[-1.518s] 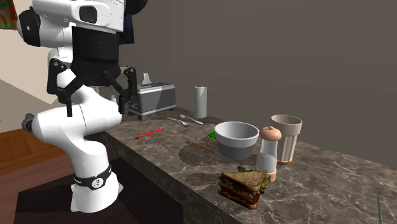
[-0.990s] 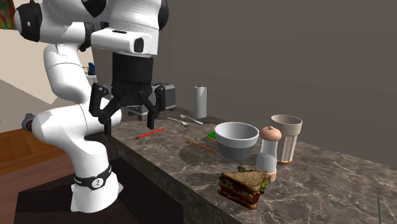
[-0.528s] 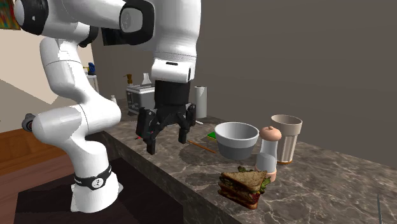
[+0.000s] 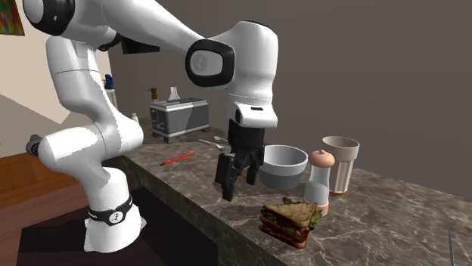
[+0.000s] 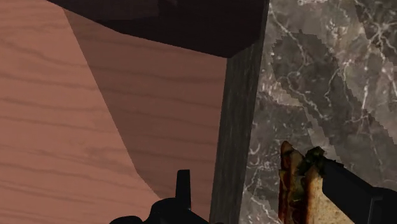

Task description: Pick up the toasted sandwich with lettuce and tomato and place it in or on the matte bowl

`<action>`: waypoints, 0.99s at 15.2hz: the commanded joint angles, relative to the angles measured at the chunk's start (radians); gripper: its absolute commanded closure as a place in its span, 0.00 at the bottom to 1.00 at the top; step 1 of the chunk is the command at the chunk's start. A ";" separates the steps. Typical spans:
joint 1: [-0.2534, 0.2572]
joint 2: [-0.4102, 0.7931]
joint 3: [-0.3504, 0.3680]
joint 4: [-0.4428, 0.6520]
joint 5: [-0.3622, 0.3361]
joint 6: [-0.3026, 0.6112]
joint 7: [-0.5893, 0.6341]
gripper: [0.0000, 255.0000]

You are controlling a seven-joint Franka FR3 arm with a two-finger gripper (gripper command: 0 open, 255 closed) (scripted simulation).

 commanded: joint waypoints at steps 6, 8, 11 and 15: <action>0.040 0.214 0.090 0.082 -0.068 0.144 0.067 0.00; 0.051 0.264 0.106 0.106 -0.093 0.170 0.087 0.00; 0.050 0.286 0.105 0.086 -0.108 0.210 0.097 0.00; 0.049 0.319 0.103 0.062 -0.130 0.262 0.113 0.00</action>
